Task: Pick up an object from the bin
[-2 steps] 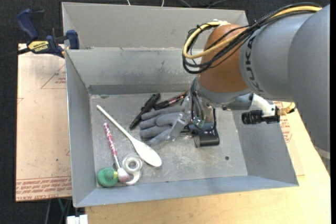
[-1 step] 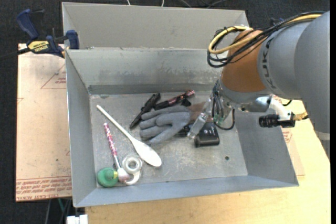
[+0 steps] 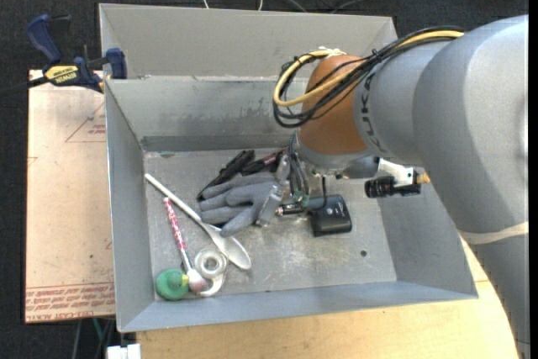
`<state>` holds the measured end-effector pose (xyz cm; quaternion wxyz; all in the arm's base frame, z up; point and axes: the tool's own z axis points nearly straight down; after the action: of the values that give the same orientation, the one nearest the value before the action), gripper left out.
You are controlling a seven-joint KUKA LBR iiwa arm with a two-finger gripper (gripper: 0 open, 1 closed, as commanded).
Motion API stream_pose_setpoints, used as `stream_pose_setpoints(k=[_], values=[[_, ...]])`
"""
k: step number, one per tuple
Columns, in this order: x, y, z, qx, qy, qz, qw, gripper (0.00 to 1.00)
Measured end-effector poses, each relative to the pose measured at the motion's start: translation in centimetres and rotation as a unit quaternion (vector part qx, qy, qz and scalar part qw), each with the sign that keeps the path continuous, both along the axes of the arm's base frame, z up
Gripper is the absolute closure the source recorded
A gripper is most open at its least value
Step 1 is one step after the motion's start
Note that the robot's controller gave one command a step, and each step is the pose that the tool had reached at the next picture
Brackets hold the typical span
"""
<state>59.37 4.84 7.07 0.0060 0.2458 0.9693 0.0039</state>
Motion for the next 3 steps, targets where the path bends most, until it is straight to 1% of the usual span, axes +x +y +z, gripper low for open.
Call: stream_pose_setpoints(k=[1, 2, 3], values=[[-2.2, -5.9, 0.1, -0.002, 0.0034, -0.136, 0.9907, 1.0], [-2.2, -5.9, 0.1, -0.002, 0.0033, -0.136, 0.9907, 1.0], [-2.4, -5.9, 2.0, -0.002, 0.0049, -0.135, 0.9908, 1.0]])
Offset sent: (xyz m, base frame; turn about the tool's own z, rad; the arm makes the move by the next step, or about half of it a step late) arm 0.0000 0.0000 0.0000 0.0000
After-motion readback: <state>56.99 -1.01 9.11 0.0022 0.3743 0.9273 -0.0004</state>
